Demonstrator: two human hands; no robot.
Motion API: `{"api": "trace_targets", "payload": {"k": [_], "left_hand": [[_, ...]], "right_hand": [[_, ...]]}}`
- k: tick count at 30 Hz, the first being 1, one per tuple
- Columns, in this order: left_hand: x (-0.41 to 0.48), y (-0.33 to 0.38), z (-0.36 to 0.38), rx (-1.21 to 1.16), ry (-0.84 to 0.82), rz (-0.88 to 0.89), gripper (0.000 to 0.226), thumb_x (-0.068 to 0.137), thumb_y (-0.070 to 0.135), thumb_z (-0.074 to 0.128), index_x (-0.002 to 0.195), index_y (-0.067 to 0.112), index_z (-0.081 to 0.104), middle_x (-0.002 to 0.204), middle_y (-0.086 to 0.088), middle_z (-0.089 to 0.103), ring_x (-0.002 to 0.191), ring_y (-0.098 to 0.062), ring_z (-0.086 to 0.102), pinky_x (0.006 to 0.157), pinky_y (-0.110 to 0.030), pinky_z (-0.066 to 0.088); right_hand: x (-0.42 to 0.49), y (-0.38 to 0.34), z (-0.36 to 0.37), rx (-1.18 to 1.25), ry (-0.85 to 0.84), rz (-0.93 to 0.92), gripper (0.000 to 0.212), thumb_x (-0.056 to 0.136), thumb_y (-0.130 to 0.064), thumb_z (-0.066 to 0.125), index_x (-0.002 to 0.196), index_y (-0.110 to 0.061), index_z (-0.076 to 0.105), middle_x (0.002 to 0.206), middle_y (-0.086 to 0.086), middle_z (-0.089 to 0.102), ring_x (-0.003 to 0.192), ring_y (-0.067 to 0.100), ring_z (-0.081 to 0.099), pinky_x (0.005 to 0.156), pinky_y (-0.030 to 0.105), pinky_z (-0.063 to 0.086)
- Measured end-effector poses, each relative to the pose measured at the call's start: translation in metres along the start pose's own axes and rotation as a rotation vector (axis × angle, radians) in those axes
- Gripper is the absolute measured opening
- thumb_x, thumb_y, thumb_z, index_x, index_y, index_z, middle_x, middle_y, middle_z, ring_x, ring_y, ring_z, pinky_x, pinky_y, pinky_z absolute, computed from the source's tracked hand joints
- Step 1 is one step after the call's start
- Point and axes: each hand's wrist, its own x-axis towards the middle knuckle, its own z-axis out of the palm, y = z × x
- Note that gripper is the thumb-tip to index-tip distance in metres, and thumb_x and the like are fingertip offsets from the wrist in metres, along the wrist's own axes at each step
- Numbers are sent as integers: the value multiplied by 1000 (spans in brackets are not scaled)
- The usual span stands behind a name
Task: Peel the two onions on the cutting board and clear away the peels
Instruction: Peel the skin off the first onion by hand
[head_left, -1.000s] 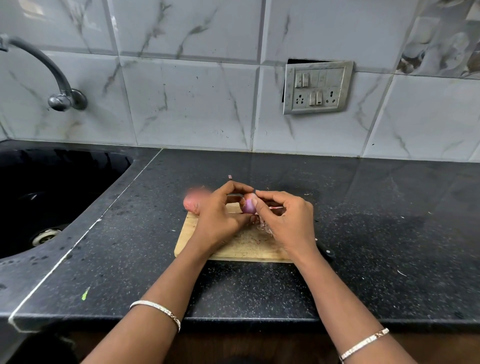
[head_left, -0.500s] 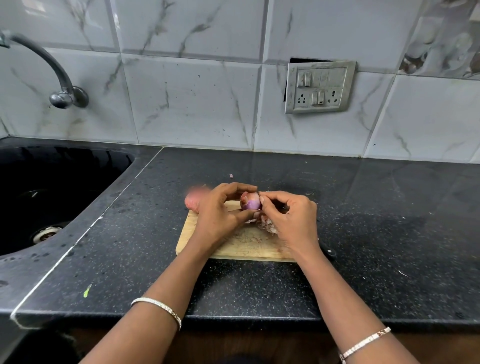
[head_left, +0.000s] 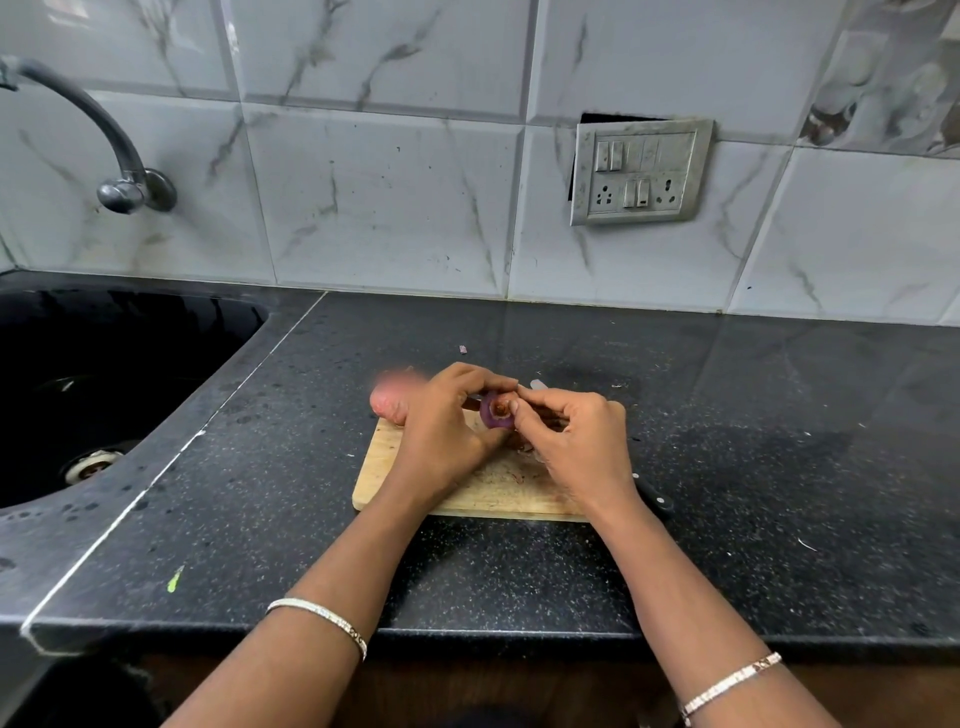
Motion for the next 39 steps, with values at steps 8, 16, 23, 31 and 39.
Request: {"api": "trace_targets", "payload": {"k": [8,16,23,31,39], "left_hand": [[-1,3,-1,4,2,1,41,72,12,91,109,21,78,105,8,71,95,-3,67,84,-10,50],[-1,4,0,-15,1,-32,50,70,15,93,116,20,74,110,8,71,99,-3,67,85,-11,51],[-1,2,-1,5,8,-44,50,70,15,92,116,20,73,111,9,69,101,-4,66,87,-36,60],[-1,2,-1,45,17,-17,44,72,15,90,113,22,74,107,8,67,97,-4,65,86,-21,56],[-1,2,0,67,23,1,41,74,18,90,112,21,75,107,7,67,96,-2,65,82,-12,52]], "right_hand": [[0,0,1,13,-24,7,13,90,-11,72,101,-12,79,91,7,77,98,33,67,107,42,50],[2,3,0,-48,19,-16,17,87,-10,73,102,-15,81,90,1,79,87,3,68,76,11,52],[3,2,0,47,87,108,12,86,-11,72,87,-22,78,75,-14,73,72,-3,69,66,18,56],[2,-4,-1,109,42,94,5,85,-26,80,83,-23,78,74,-15,74,71,1,70,66,23,58],[3,2,0,90,61,86,10,87,-14,74,78,-18,74,70,-12,72,67,4,68,65,22,56]]}}
